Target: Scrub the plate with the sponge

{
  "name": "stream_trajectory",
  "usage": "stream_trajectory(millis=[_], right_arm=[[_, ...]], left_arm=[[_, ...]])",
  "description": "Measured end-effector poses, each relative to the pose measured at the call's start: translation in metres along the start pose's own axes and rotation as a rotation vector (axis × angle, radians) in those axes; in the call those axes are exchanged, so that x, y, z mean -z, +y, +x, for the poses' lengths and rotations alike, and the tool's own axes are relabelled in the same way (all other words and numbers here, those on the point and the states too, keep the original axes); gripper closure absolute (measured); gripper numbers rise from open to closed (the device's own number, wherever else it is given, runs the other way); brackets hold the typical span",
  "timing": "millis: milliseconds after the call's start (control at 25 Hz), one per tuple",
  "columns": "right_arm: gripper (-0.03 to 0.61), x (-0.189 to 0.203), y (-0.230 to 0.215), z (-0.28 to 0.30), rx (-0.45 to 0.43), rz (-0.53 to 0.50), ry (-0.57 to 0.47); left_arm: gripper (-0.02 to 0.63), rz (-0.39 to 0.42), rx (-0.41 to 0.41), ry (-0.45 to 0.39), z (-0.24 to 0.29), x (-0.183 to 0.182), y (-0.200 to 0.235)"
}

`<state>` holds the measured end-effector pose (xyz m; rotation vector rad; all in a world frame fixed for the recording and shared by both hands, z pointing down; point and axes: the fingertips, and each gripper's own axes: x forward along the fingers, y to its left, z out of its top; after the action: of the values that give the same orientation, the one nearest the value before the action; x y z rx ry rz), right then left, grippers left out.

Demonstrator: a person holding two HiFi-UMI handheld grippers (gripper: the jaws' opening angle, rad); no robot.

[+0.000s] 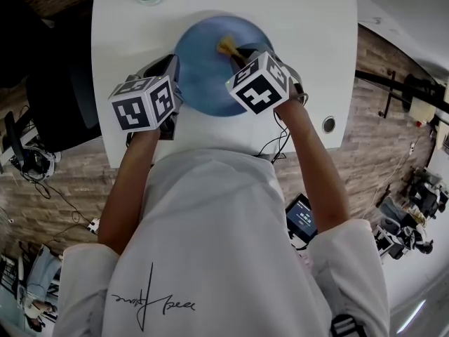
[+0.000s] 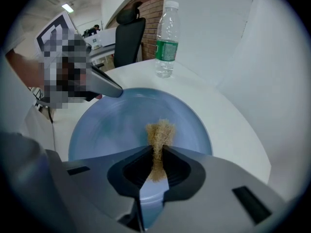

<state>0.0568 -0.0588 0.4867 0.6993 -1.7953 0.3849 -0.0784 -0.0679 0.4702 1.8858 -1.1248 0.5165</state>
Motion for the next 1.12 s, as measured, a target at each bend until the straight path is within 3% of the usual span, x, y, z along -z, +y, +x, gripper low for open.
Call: stream_trajectory(millis=[920,1120], right_arm=[[0.537,0.004,0.070,-0.008,-0.158,-0.075,-0.029],[0.537,0.010,0.082,-0.010,-0.186,-0.080,-0.020]], left_arm=[[0.598,0.004,-0.005,-0.007,0.002,-0.001,0.000],[0.595,0.068,-0.019,-0.017,0.002,0.000,-0.001]])
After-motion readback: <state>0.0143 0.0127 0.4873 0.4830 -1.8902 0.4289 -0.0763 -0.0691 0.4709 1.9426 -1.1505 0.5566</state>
